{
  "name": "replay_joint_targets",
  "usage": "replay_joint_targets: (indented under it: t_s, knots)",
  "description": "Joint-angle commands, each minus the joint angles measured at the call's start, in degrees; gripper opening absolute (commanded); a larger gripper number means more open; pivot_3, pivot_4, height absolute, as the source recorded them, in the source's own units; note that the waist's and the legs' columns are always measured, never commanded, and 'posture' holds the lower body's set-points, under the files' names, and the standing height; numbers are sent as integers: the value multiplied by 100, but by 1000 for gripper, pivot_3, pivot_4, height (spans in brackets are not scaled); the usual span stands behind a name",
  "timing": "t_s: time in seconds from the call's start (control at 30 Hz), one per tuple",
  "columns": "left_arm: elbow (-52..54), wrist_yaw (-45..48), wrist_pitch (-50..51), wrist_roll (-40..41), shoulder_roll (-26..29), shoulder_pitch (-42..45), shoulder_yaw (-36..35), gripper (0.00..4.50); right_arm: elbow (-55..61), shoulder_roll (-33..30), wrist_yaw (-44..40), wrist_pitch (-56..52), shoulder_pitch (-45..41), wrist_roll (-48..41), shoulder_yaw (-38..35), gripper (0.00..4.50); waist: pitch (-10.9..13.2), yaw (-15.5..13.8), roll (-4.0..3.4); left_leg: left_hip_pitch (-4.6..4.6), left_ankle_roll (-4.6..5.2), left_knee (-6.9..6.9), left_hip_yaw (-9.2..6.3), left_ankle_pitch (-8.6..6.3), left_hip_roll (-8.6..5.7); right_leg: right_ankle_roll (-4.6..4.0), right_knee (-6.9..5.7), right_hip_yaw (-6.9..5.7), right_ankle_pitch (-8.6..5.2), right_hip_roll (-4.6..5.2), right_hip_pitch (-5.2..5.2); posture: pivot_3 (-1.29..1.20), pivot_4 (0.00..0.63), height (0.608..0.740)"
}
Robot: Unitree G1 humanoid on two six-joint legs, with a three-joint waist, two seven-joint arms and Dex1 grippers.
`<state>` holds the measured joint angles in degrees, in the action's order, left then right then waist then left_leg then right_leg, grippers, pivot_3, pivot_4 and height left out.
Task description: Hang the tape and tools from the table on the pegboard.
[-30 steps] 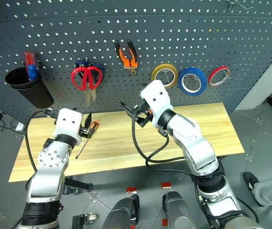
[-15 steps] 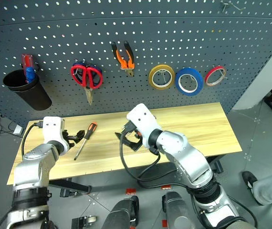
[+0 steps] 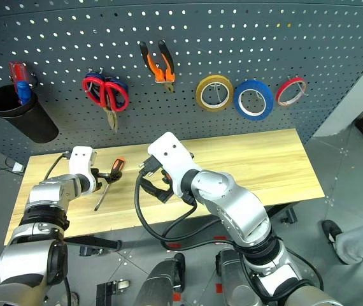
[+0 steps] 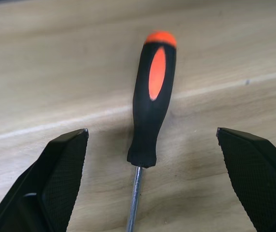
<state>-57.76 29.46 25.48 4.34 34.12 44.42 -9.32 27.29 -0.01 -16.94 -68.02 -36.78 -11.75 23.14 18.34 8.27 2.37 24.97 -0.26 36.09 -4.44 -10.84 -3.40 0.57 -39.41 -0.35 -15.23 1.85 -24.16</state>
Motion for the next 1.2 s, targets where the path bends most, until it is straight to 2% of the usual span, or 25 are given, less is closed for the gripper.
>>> replay_joint_targets:
  t_s: [0.03, 0.07, 0.17, 0.3, 0.5, 0.53, 0.73, 0.8, 0.93, 1.0, 1.03, 1.13, 1.2]
  knots:
    - [-585, 18, -392, -130, 189, 261, 35, 4473, 334, 40, 29, -85, -106, -116, -64, 4500, 40, 5, 1, 2, 1, -1, 0, 0, 0, 0, 3, 0, 0, 0, -1, -336, 422, 740]
    - [-731, 18, -479, -165, 188, 326, 57, 4473, 336, 35, 36, -104, -115, -132, -66, 4500, 56, 8, -1, 5, 2, -1, 1, -1, 0, 0, 7, 0, 0, 0, -2, -336, 422, 740]
    - [-1042, -31, -670, -245, 178, 474, 96, 3874, 338, 15, 37, -148, -146, -174, -58, 4500, 68, 12, -1, 10, 6, -3, 1, -4, 0, 0, 18, -1, 0, 1, -3, -336, 422, 740]
    - [-1232, -99, -924, -361, 140, 555, 174, 2625, 321, -92, -17, -91, -145, -209, -28, 4500, 69, 47, -1, 15, 10, -5, 1, -7, 0, 0, 33, -2, 0, 2, -2, -355, 407, 740]
    - [-1187, -81, -1319, -291, 326, 435, 52, 659, 207, -367, -191, 220, -153, -188, 71, 4500, 64, 72, 5, 19, 12, -5, -1, -9, -1, 1, 37, -7, 0, 4, -3, -339, 330, 740]
    - [-1146, -50, -1367, -281, 357, 395, 48, 514, 153, -431, -233, 327, -135, -170, 87, 4500, 58, 91, 7, 19, 11, -5, -1, -9, -1, 1, 36, -7, 0, 4, -3, -333, 311, 740]
    - [116, 341, -1222, 157, 574, -442, -279, 515, 20, -909, -546, 1050, 55, -59, 271, 4500, -3, 133, 18, 19, 4, -9, -1, -7, -5, 1, 37, -7, 1, 5, -7, -296, 219, 740]
    - [1370, 465, -780, 498, 559, -1170, -531, 515, -10, -1005, -655, 1250, 105, -77, 300, 4500, -92, 155, 19, 24, -16, -15, 1, 3, -5, 1, 37, -7, 1, 5, -16, -276, 182, 740]
    - [4568, 237, -43, 1056, 322, -3088, -1088, 515, -94, -1097, -815, 1563, 144, -70, 337, 4500, -295, 245, 25, 40, -22, -15, 2, 1, -4, 0, 47, -3, 1, 5, -25, -248, 142, 740]
    - [6013, -60, -116, 1143, 58, -3995, -1418, 515, -128, -1122, -874, 1679, 143, -74, 316, 4500, -388, 249, 23, 38, -21, -14, 2, 0, -8, 0, 50, -3, 1, 9, -19, -232, 130, 740]
    - [6675, -302, -478, 896, -66, -4430, -1536, 515, -155, -1136, -904, 1744, 144, -73, 291, 4500, -437, 244, 24, 36, -20, -13, 2, 0, -7, 0, 49, -4, 1, 10, -18, -215, 123, 740]
    - [8154, -950, -993, 429, -409, -5117, -1787, 515, -260, -1164, -976, 1912, 155, -69, 223, 4500, -561, 136, 22, 12, -2, -17, 0, -13, -8, 0, 44, -6, 1, 10, 2, -173, 108, 740]
    - [8648, -1347, -990, 317, -530, -5040, -1943, 515, -352, -1170, -1024, 2013, 139, -65, 205, 4500, -632, 35, 10, -11, -6, -19, -6, -10, -5, -7, 40, -17, 5, 8, 17, -160, 101, 740]
